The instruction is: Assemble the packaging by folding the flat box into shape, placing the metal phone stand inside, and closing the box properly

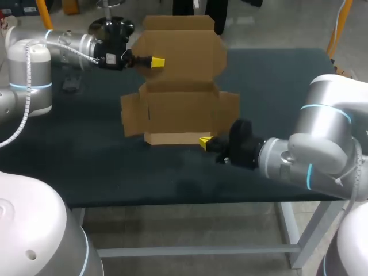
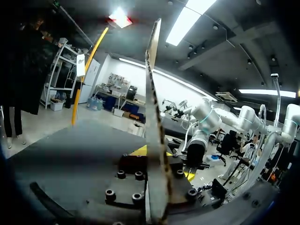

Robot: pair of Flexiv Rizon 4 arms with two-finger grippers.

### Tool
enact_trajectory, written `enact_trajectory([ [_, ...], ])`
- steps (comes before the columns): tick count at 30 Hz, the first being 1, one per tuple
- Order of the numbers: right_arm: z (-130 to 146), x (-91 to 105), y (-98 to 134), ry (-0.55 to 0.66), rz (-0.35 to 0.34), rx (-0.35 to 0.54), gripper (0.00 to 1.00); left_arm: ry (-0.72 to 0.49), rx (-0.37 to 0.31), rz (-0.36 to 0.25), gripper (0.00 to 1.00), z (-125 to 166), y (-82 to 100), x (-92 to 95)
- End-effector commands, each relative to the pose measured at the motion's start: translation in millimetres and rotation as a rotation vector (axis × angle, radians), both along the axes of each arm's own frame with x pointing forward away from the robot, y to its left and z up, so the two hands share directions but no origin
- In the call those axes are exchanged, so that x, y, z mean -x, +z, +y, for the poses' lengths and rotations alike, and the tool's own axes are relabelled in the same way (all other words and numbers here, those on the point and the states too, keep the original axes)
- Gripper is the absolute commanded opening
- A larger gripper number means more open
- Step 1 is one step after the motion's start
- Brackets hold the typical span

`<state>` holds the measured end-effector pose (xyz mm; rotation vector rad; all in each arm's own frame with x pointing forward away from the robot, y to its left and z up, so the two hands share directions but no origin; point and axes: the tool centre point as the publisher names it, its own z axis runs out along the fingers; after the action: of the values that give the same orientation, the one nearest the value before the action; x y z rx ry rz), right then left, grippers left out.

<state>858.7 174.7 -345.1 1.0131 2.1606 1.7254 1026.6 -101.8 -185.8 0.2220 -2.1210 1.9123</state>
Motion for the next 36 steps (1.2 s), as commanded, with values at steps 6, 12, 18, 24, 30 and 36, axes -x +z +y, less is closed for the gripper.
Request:
enact_trajectory([
  [6, 36, -18.9, -21, -0.059, 0.022, 0.040, 0.00, -0.008, 0.002, 0.001, 0.00, 1, -1.4, -1.8],
  [12, 48, -27.3, -32, -0.098, 0.014, 0.067, 0.00, -0.008, 0.002, 0.001, 0.00, 1, -1.4, -1.8],
  [18, 55, -36.0, -43, -0.124, -0.006, 0.077, 0.00, -0.008, 0.002, 0.001, 0.00, 1, -1.4, -1.8],
  [24, 59, -45.5, -52, -0.163, -0.013, 0.091, 0.00, -0.008, 0.002, 0.001, 0.00, 1, -1.4, -1.8],
  [30, 61, -53.5, -60, -0.192, -0.006, 0.111, 0.00, -0.008, 0.002, 0.001, 0.00, 1, -1.4, -1.8],
  [36, 65, -56.6, -63, -0.203, -0.005, 0.123, 0.00, -0.008, 0.002, 0.001, 0.00, 1, -1.4, -1.8],
])
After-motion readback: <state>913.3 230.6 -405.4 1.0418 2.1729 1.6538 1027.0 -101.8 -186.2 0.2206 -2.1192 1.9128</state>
